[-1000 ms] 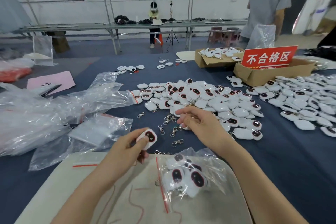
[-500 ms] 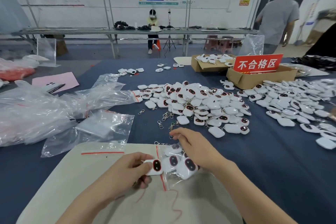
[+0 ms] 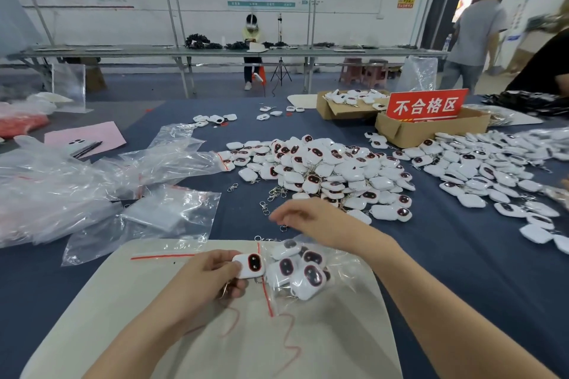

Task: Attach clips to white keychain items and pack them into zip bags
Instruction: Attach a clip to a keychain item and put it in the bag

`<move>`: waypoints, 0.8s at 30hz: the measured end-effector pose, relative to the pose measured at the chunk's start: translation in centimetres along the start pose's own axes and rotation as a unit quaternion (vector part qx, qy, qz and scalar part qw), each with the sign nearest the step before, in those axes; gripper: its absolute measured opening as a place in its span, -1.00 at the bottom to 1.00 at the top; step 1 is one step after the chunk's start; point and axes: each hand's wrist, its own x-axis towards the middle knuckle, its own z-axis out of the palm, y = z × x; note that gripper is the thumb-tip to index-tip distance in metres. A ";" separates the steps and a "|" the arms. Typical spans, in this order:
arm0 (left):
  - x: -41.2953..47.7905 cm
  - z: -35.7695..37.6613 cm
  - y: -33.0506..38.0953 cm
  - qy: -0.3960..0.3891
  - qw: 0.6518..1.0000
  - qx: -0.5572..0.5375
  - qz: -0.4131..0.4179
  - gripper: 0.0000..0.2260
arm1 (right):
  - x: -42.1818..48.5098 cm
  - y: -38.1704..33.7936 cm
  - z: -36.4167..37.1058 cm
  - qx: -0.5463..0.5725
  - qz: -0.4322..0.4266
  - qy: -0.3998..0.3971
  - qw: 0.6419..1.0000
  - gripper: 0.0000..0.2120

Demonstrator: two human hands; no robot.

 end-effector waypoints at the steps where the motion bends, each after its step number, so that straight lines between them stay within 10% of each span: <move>1: 0.1 0.0 0.0 0.001 1.000 0.005 0.001 -0.83 | 0.4 -0.4 0.3 -0.041 -0.012 -0.048 0.998 -0.68; 10: 0.2 -0.9 -0.3 -0.003 1.000 -0.003 0.011 -0.84 | 3.0 -2.6 1.4 -0.219 -0.055 -0.215 0.950 -0.74; 24: 1.4 -0.1 -1.1 -0.005 0.999 -0.035 0.010 -0.84 | 2.7 -2.5 0.7 -0.091 -0.034 -0.163 0.982 -0.78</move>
